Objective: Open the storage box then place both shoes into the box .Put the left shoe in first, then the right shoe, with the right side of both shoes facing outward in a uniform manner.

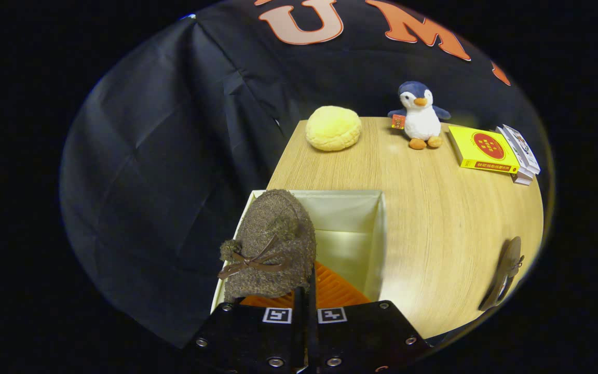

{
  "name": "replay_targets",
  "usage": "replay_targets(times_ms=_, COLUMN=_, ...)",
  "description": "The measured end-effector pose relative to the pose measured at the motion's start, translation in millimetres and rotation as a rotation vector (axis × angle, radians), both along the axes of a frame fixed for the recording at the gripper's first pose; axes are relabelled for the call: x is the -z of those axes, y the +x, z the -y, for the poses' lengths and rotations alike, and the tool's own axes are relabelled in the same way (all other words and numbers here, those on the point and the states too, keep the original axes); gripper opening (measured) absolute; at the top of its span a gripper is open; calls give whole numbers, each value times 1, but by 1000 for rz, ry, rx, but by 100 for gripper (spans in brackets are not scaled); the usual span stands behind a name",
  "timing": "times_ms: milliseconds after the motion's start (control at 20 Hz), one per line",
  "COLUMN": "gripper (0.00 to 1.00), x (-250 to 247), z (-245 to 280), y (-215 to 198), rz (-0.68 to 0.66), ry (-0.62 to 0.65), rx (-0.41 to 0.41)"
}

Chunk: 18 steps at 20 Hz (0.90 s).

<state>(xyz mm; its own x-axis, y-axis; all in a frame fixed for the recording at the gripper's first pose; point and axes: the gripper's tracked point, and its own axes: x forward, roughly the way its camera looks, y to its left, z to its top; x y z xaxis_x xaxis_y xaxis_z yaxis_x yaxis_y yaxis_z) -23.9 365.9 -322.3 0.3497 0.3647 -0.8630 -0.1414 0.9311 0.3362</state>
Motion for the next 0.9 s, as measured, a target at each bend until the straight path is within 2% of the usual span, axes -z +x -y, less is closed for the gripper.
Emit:
replay_targets(times_ms=400, gripper=5, x=75, z=-33, y=-9, rz=-125, ry=-143, rx=-8)
replay_targets(times_ms=550, gripper=7, x=101, z=-39, y=-29, rz=-226, ry=-175, rx=-90)
replay_targets(times_ms=650, gripper=11, x=103, z=-46, y=-39, rz=-246, ry=-137, rx=-132)
replay_targets(times_ms=850, gripper=35, x=75, z=-47, y=-49, rz=-250, ry=-28, rx=-173)
replay_targets(times_ms=900, gripper=44, x=67, z=-45, y=-50, rz=-241, ry=2, rx=-190)
